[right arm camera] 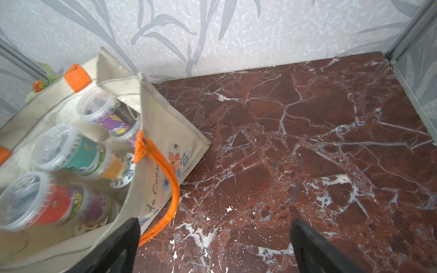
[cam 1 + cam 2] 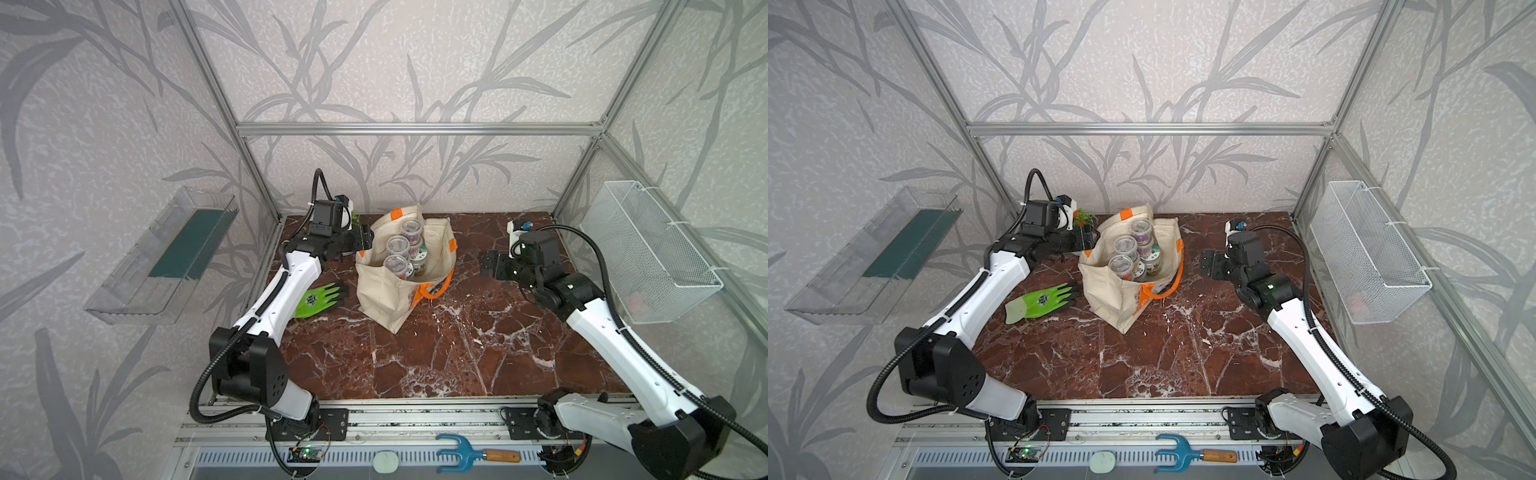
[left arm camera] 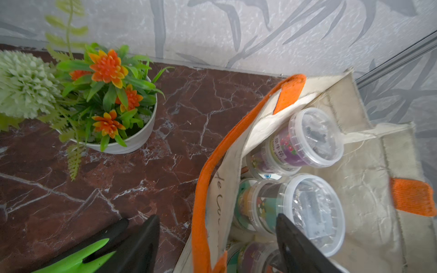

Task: Take out the seed jars from the canvas bag
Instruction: Pick up the seed jar from the canvas bag.

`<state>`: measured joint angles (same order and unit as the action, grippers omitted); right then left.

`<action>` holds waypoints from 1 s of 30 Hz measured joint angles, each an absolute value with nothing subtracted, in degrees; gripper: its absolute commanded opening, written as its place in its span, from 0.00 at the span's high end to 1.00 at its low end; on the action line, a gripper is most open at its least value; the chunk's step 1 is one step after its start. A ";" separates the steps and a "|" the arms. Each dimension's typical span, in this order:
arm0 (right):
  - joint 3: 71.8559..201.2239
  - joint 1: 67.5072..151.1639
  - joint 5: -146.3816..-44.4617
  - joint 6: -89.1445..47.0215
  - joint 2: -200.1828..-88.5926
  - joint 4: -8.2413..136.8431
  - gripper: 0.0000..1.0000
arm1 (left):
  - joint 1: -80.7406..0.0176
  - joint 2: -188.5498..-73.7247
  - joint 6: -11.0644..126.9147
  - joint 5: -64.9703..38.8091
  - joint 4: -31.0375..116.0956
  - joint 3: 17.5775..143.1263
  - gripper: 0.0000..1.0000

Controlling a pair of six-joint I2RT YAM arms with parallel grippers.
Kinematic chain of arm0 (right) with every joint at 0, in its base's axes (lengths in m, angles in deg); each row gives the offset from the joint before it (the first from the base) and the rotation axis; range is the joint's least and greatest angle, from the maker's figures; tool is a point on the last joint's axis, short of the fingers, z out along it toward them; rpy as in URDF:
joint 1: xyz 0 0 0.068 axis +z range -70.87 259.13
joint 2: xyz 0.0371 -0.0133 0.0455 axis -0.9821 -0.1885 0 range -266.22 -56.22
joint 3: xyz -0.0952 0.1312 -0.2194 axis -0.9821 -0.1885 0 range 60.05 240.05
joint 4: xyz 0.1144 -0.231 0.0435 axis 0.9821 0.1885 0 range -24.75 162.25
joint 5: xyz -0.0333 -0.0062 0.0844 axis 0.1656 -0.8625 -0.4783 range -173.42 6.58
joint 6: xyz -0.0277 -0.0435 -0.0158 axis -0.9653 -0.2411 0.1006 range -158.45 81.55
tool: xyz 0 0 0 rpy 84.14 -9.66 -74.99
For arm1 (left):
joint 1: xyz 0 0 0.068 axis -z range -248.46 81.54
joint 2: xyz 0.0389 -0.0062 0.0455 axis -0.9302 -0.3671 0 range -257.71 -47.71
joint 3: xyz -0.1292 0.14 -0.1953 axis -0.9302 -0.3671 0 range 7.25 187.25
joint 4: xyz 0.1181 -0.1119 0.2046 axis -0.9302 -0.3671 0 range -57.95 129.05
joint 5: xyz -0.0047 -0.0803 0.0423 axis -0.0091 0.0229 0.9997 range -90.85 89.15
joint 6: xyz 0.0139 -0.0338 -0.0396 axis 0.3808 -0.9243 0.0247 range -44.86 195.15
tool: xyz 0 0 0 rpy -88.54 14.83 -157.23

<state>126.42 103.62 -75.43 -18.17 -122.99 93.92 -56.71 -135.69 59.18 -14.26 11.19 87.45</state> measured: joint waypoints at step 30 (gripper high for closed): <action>163.16 121.09 -76.92 -12.86 -162.07 104.63 0.09 | -52.82 -132.22 58.92 -12.69 16.00 79.85 1.00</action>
<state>163.16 121.09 -76.92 -12.86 -162.07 104.63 -52.82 -132.22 58.92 -12.69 16.00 79.85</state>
